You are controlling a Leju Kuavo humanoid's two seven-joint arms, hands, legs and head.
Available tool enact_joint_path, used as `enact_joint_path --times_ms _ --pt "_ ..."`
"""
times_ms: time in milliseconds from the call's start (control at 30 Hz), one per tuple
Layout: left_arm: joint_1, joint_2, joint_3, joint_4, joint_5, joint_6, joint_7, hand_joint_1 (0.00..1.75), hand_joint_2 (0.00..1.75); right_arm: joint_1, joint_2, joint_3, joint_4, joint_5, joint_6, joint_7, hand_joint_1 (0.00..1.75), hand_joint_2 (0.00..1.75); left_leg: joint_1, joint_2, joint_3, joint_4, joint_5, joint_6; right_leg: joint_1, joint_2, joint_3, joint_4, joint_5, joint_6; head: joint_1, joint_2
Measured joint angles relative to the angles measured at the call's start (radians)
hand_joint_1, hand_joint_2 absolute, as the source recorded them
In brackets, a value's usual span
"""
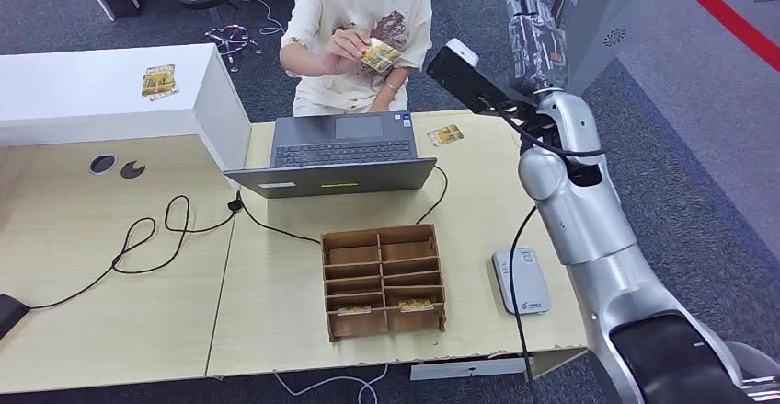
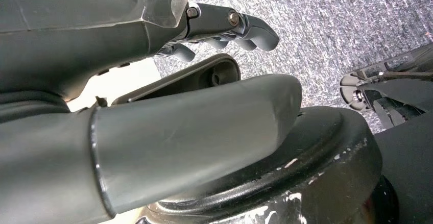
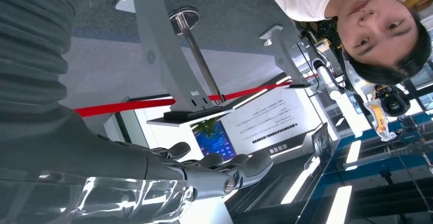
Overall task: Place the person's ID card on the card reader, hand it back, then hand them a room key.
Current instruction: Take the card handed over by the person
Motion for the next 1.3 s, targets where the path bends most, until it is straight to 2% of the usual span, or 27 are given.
enact_joint_path --times_ms 133,300,667,733,867,900,1300 --pt "0.0 0.0 0.0 0.0 0.0 0.0 0.001 0.0 0.0 -0.007 0.01 -0.001 0.012 0.002 0.001 -0.001 0.0 1.75 0.0 0.0 0.0 0.0 0.0 0.0 0.0 0.0 0.0 0.0 0.0 0.0 0.0 0.0" --pt "-0.001 0.002 -0.026 0.0 -0.014 -0.003 0.008 0.0 0.0 -0.03 0.066 -0.002 0.096 0.067 -0.014 0.005 0.0 1.75 0.0 0.0 0.0 0.0 0.0 0.0 0.0 0.0 0.0 0.0 0.0 0.0 0.0 0.0" --pt "-0.002 0.006 -0.065 0.0 -0.019 -0.005 0.009 0.0 0.0 -0.023 0.113 0.019 0.156 0.146 -0.05 -0.002 0.0 1.75 0.0 0.0 0.0 0.0 0.0 0.0 0.0 0.0 0.0 0.0 0.0 0.0 0.0 0.0" --pt "-0.002 0.006 -0.066 0.0 -0.019 -0.005 0.009 0.0 0.0 -0.022 0.12 0.026 0.162 0.154 -0.052 -0.003 0.08 1.75 0.0 0.0 0.0 0.0 0.0 0.0 0.0 0.0 0.0 0.0 0.0 0.0 0.0 0.0" --pt "-0.002 0.006 -0.067 0.0 -0.015 -0.005 0.009 0.0 0.0 -0.02 0.131 0.029 0.167 0.162 -0.053 -0.005 1.68 1.75 0.0 0.0 0.0 0.0 0.0 0.0 0.0 0.0 0.0 0.0 0.0 0.0 0.0 0.0" --pt "-0.002 0.006 -0.067 0.0 -0.014 -0.005 0.009 0.0 0.0 -0.019 0.133 0.03 0.167 0.164 -0.053 -0.006 1.75 1.75 0.0 0.0 0.0 0.0 0.0 0.0 0.0 0.0 0.0 0.0 0.0 0.0 0.0 0.0" --pt "-0.002 0.006 -0.069 0.0 -0.01 -0.004 0.011 0.0 0.0 -0.017 0.136 0.03 0.166 0.164 -0.056 -0.022 1.75 1.75 0.0 0.0 0.0 0.0 0.0 0.0 0.0 0.0 0.0 0.0 0.0 0.0 0.0 0.0"
